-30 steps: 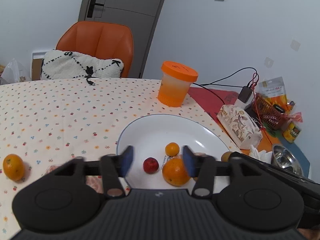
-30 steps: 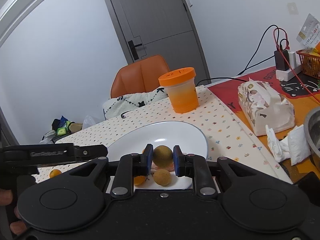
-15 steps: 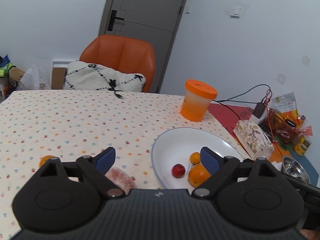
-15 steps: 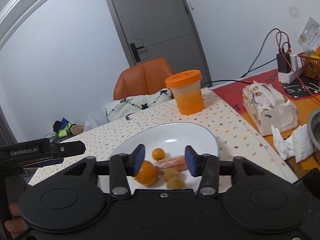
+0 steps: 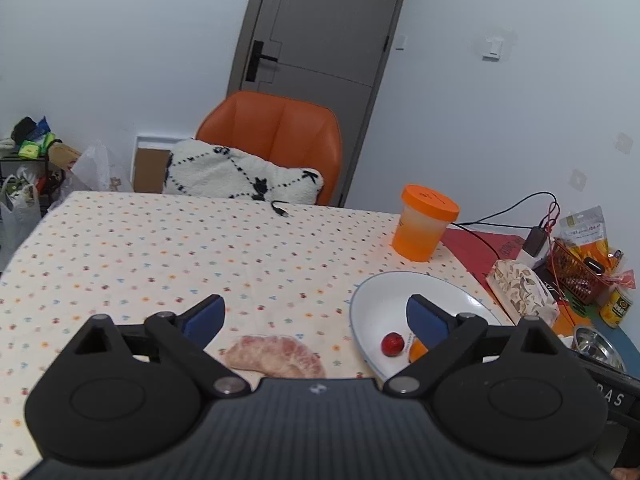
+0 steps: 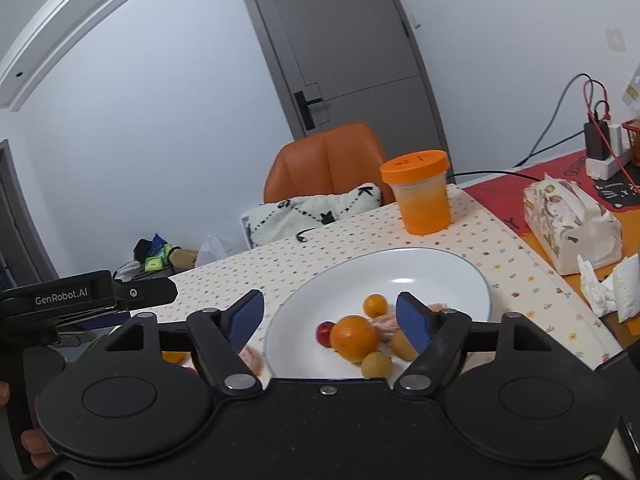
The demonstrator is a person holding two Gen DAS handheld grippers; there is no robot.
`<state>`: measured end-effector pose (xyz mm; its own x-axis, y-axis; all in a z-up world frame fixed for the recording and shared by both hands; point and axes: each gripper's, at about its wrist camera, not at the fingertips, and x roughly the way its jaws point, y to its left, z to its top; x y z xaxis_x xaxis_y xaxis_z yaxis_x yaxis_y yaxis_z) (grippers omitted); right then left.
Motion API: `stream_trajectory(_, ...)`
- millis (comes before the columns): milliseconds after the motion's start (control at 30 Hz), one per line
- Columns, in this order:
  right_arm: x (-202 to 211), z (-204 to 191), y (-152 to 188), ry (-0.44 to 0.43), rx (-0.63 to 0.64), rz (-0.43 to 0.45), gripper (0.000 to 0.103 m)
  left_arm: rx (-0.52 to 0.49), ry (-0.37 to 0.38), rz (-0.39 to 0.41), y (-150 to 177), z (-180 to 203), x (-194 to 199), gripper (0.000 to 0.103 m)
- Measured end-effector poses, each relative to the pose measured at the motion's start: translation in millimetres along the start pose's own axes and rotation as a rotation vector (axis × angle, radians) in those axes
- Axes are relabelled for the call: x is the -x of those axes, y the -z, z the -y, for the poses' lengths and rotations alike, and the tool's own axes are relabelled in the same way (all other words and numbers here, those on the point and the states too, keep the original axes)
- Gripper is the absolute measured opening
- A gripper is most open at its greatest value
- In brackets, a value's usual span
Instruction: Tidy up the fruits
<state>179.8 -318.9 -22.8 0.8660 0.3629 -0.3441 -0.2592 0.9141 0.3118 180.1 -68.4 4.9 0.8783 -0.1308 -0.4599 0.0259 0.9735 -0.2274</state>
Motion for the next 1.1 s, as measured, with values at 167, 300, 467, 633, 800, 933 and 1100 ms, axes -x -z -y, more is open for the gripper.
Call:
stream_trajectory(167,4.8,-14.7,0.7,-0.016,0.030,0.008,0.087,0.000,-0.022,0.022,-1.0,-8.6,15.3,0.098)
stream_trajectory(300,7.9,-22.0,1.5,-0.029,0.035,0.001,0.091,0.005,-0.043,0.031,-0.2,-16.4,25.4,0.098)
stream_trajectory(467,10.7,-33.2,3.2,-0.039,0.061,-0.005,0.099,0.003,-0.064,0.040,0.9,-24.7,36.7,0.098)
stream_trajectory(633,12.9,-44.5,6.1,-0.065,0.070,-0.024,0.103,0.002,-0.089,0.051,1.0,-32.8,47.9,0.098)
stream_trajectory(800,16.7,-55.5,7.1,-0.077,0.089,-0.028,0.103,-0.016,-0.114,0.060,1.1,-39.3,58.6,0.098)
stream_trajectory(933,17.4,-60.9,8.1,-0.082,0.089,-0.039,0.103,-0.023,-0.132,0.059,1.8,-46.0,64.9,0.098)
stream_trajectory(1100,15.9,-67.4,9.1,-0.092,0.100,-0.057,0.103,-0.010,-0.143,0.041,4.1,-58.3,68.5,0.098)
